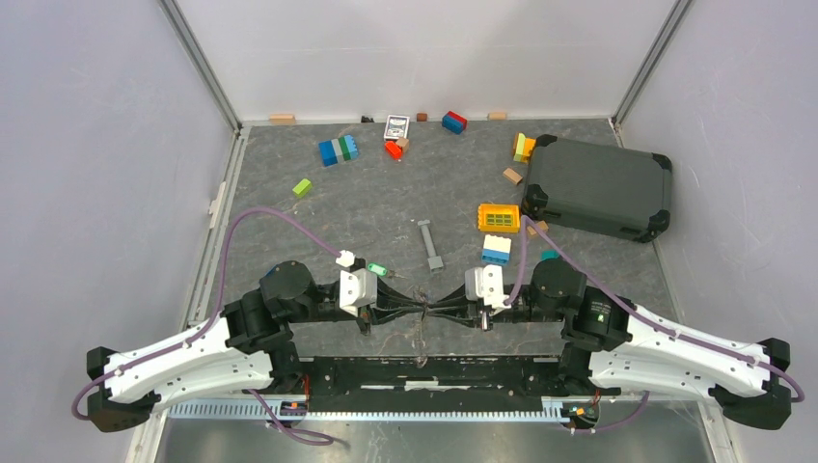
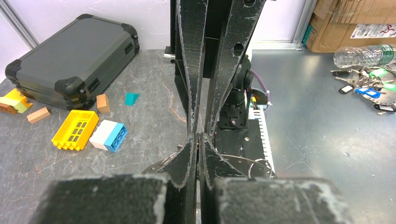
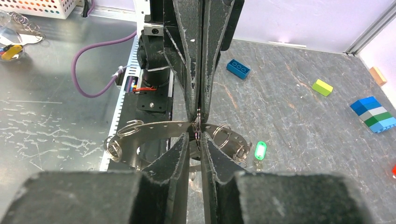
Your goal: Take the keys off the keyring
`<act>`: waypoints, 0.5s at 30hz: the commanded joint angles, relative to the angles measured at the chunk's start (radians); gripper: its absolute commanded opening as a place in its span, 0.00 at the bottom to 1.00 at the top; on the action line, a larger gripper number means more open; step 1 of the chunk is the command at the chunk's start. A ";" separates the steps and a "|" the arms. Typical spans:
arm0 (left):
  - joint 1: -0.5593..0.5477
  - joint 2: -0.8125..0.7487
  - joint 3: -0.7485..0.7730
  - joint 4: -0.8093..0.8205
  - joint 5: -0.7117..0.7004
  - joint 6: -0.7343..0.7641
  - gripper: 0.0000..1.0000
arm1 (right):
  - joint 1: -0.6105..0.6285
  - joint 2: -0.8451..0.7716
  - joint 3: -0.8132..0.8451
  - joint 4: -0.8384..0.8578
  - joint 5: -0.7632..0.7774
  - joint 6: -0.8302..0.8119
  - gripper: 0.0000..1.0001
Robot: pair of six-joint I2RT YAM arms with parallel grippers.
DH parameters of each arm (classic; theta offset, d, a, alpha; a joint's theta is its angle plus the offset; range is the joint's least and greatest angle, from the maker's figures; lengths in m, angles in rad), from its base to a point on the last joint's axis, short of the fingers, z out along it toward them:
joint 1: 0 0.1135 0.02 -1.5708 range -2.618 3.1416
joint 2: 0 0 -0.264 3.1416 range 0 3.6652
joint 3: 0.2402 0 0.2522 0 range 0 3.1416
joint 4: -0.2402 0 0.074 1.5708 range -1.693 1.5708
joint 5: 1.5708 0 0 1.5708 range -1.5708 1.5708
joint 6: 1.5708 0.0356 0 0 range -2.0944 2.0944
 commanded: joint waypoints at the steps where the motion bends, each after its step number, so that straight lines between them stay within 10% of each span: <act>1: -0.002 -0.016 0.008 0.081 0.030 -0.037 0.02 | 0.002 -0.005 0.007 0.020 0.010 -0.015 0.16; 15: -0.002 -0.021 0.010 0.082 0.026 -0.059 0.02 | 0.002 0.000 -0.009 -0.002 0.033 -0.017 0.02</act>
